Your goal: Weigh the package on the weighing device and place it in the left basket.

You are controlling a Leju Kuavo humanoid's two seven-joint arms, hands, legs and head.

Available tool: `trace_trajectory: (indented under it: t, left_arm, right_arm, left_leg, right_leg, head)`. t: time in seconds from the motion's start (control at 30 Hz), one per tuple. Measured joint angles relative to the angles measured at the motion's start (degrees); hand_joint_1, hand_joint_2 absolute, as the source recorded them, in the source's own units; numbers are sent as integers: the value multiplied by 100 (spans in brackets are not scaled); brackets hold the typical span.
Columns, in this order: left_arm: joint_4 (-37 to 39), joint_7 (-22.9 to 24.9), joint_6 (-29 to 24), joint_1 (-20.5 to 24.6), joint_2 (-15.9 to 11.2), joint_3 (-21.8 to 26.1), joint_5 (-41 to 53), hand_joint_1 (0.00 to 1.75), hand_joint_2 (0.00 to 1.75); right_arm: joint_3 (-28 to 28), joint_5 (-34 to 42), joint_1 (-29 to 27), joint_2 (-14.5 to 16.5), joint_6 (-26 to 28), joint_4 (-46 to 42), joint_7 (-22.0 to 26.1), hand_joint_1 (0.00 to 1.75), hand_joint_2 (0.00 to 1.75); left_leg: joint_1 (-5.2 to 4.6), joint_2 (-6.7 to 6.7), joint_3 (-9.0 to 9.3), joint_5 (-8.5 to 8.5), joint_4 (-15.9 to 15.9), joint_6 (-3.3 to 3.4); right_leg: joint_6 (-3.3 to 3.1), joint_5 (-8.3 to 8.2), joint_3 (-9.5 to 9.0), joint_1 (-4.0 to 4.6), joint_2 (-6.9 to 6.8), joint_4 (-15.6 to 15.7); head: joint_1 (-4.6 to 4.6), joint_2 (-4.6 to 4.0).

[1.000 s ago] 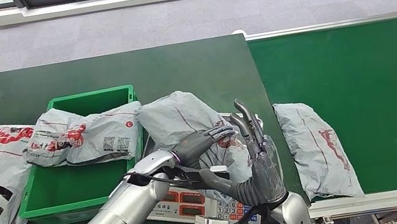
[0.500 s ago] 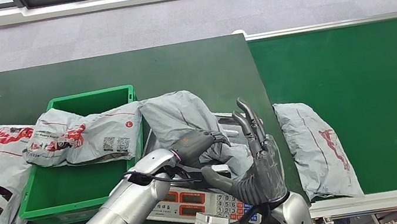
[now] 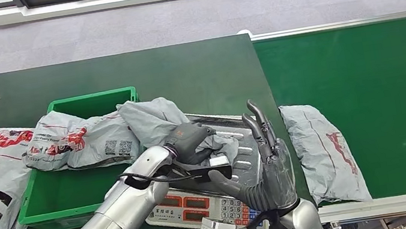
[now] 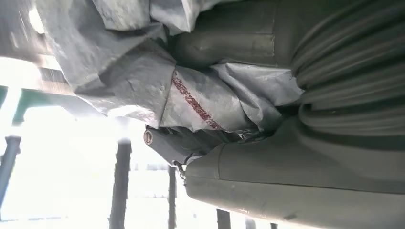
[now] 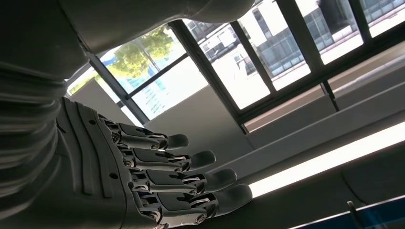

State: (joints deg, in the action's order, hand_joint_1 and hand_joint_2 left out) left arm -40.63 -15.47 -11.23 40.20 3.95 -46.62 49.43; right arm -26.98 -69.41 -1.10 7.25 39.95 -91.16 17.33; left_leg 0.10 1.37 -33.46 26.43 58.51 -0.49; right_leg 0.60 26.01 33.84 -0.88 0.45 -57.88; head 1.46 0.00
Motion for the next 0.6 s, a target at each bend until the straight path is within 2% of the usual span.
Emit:
trace_trajectory:
  t: [0.07,0.17,0.27,0.33,0.4,0.43,0.53,0.6]
  left_arm:
    - [-358,167,-343,-140,-80,127,265,175,175]
    - [-1087,484,-1139,-442,-222,378,1041,175,175]
    - [-2218,911,-2157,-927,-468,690,2712,175,175]
    - [-3115,970,-2657,-1255,-755,931,3500,175,175]
    - [-3993,417,-2850,-1614,-985,1333,3620,175,175]
    - [-4419,-122,-2883,-1838,-991,1631,3620,175,175]
    - [-5463,-1912,-2899,-2522,-637,2703,3620,175,175]
    - [-5920,-2410,-2899,-2814,-391,3244,3620,175,175]
  right_arm:
    - [1,-49,-3,-2,0,-71,-65,0,175]
    - [1,-99,-5,-2,0,-155,-134,0,175]
    - [1,-87,-23,-3,0,-179,-66,0,175]
    - [1,-5,-50,-3,0,-177,123,0,175]
    - [1,96,-75,-2,0,-160,367,0,175]
    - [1,139,-84,-1,0,-143,490,0,175]
    - [1,213,-92,12,0,-66,766,0,175]
    - [1,225,-94,30,0,-19,839,0,175]
  left_leg:
    - [0,0,-3,0,0,0]
    - [0,-4,-7,1,0,-1]
    - [1,-6,-13,5,-1,-2]
    - [4,-9,-17,8,-3,-5]
    - [5,-16,-15,13,-5,-13]
    - [5,-17,-14,16,-6,-16]
    - [6,-15,-18,18,-6,-18]
    - [5,-16,-21,19,-5,-17]
  right_leg:
    - [0,0,2,0,0,0]
    - [0,0,6,-1,5,-1]
    - [-3,3,12,1,9,-2]
    - [-9,7,19,3,12,-3]
    - [-15,11,24,4,19,-4]
    - [-18,14,26,4,23,-4]
    - [-22,18,30,6,24,-3]
    - [-22,18,31,4,25,-3]
  head:
    - [0,0]
    - [0,0]
    - [2,0]
    - [1,0]
    - [-2,0]
    - [-2,0]
    - [1,0]
    - [2,0]
